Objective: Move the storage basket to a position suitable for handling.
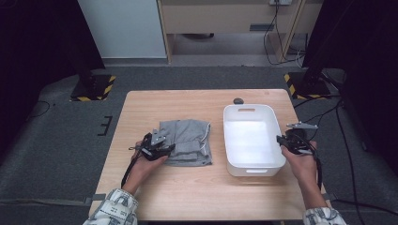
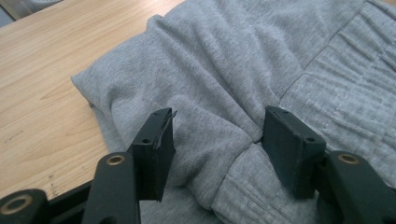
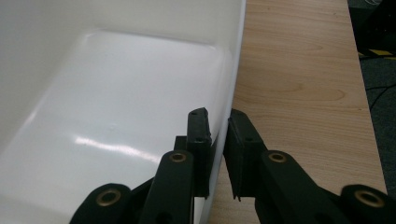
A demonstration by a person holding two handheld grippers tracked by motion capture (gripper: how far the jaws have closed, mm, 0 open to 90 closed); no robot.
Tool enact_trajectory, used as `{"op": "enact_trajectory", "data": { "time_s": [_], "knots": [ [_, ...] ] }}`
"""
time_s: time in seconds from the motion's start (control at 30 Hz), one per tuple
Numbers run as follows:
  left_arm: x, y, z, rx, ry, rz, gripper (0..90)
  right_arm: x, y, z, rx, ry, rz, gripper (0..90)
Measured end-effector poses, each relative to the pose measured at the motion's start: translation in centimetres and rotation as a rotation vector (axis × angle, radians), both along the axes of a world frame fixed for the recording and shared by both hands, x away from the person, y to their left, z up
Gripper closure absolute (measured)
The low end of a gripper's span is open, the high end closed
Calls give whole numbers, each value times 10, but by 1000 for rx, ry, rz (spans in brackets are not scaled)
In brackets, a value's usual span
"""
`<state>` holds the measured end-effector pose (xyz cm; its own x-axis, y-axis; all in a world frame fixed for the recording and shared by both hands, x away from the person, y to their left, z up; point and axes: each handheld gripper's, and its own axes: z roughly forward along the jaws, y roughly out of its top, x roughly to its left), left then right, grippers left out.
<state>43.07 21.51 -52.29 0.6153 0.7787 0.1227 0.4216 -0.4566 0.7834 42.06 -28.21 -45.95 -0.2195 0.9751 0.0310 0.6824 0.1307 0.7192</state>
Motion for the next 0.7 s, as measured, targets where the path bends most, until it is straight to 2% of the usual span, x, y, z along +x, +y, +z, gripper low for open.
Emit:
{"op": "enact_trajectory", "data": {
  "time_s": [0.3, 0.7],
  "knots": [
    [-1, 1, 0, -4, 1, -1, 429, 2, 2, 0, -3, -1, -42, 830],
    [-1, 2, 0, -7, 2, -1, 429, 0, 9, -1, 11, -9, -124, 847]
  ]
}}
